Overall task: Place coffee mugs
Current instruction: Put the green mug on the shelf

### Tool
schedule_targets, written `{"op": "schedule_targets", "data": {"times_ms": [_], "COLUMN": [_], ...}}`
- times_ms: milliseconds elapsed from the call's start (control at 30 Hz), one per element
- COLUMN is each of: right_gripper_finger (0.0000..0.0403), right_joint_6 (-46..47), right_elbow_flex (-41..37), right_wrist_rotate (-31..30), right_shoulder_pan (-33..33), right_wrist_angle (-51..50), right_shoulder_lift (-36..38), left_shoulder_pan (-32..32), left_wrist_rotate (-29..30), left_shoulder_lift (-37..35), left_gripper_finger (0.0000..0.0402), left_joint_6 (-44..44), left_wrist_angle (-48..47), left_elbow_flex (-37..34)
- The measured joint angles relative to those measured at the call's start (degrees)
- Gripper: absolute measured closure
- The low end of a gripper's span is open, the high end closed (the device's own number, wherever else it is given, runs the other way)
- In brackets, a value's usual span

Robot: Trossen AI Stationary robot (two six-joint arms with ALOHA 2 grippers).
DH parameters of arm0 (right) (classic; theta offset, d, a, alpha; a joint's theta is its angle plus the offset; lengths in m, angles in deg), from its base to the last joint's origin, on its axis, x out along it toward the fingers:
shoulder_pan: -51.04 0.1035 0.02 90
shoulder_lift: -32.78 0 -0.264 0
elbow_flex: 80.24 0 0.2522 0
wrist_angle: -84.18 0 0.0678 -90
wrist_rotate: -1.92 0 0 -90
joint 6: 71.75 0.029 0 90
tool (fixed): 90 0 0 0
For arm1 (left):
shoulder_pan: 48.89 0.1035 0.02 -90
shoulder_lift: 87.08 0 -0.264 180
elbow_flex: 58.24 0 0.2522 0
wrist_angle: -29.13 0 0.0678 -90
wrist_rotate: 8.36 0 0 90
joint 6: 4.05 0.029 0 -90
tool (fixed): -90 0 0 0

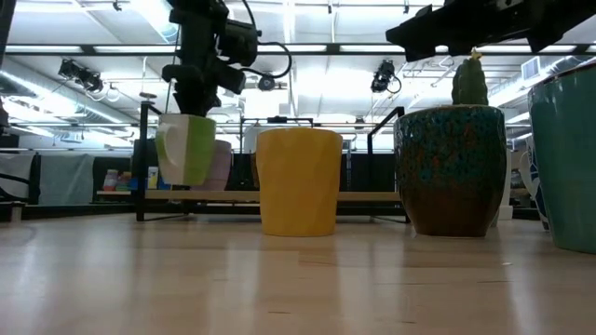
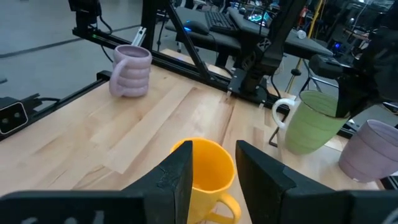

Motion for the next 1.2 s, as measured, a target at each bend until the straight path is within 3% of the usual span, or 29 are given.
{"op": "schedule_targets", "data": {"times_ms": [833,1200], "right_gripper_finger": [0.0276,0.0276], "right_joint_6": [0.3,0.3], "right_elbow_flex": [0.0,0.0], "right_wrist_rotate": [0.0,0.2], "right_shoulder_pan": [0.2,0.2], "right_wrist_angle": [0.0,0.0], "right_shoulder_lift": [0.0,0.0], "left_shoulder_pan": [1.4,1.3], "left_wrist_rotate": [1.3,5.2], "left_shoulder_lift": [2.6,2.6], "left_gripper_finger": [0.0375,0.0298], "left_joint_6": [0.0,-0.6], "left_wrist_angle": [0.6,1.3], "left_elbow_flex": [0.1,0.0]}}
